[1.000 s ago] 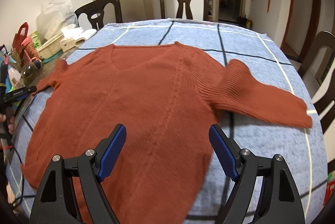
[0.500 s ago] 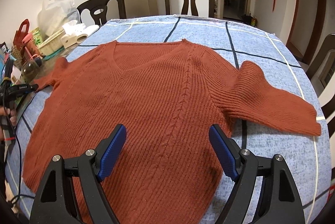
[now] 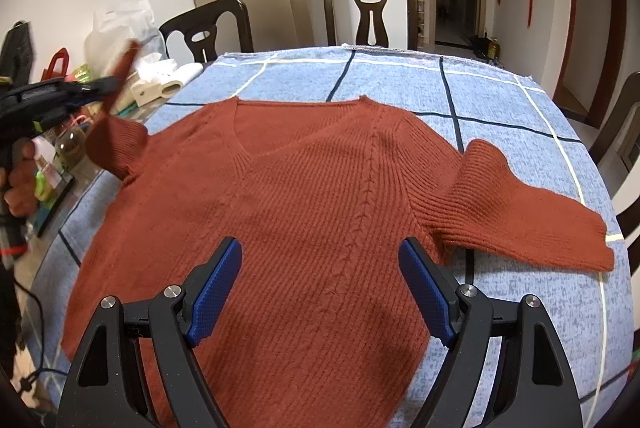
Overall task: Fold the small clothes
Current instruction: 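Grasp a sweater sleeve cuff with the left gripper and fold it across the body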
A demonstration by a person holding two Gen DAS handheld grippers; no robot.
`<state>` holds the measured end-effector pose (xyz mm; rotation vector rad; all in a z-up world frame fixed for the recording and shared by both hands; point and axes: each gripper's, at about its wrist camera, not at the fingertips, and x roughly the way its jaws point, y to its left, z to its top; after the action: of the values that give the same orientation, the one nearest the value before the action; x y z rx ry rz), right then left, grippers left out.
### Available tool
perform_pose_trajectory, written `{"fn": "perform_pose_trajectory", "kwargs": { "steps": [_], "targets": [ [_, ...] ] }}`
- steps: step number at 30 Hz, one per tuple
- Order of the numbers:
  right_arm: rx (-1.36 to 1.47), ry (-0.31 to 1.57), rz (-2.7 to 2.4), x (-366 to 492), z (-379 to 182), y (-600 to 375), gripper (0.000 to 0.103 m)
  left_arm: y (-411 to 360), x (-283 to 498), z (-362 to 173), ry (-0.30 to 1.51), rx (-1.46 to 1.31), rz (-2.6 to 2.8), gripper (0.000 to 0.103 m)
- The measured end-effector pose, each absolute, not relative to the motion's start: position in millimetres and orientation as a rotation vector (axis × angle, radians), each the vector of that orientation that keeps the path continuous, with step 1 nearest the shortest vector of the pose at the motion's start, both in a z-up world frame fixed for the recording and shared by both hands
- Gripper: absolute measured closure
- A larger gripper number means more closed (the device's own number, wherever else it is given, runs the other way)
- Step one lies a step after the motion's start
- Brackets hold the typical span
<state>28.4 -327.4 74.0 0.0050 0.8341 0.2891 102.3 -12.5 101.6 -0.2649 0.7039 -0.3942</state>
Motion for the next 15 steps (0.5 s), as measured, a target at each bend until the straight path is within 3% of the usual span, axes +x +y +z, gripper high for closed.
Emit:
{"fn": "perform_pose_trajectory", "kwargs": {
  "steps": [8, 15],
  "targets": [
    [0.073, 0.846, 0.304, 36.0, 74.3, -336.5, 0.022, -78.7, 137.5, 40.1, 0.901, -0.239, -0.588, 0.090],
    [0.124, 0.857, 0.348, 45.2, 81.3, -332.1, 0.031, -37.2, 110.8, 74.0, 0.774, -0.262, -0.579, 0.064]
  ]
}}
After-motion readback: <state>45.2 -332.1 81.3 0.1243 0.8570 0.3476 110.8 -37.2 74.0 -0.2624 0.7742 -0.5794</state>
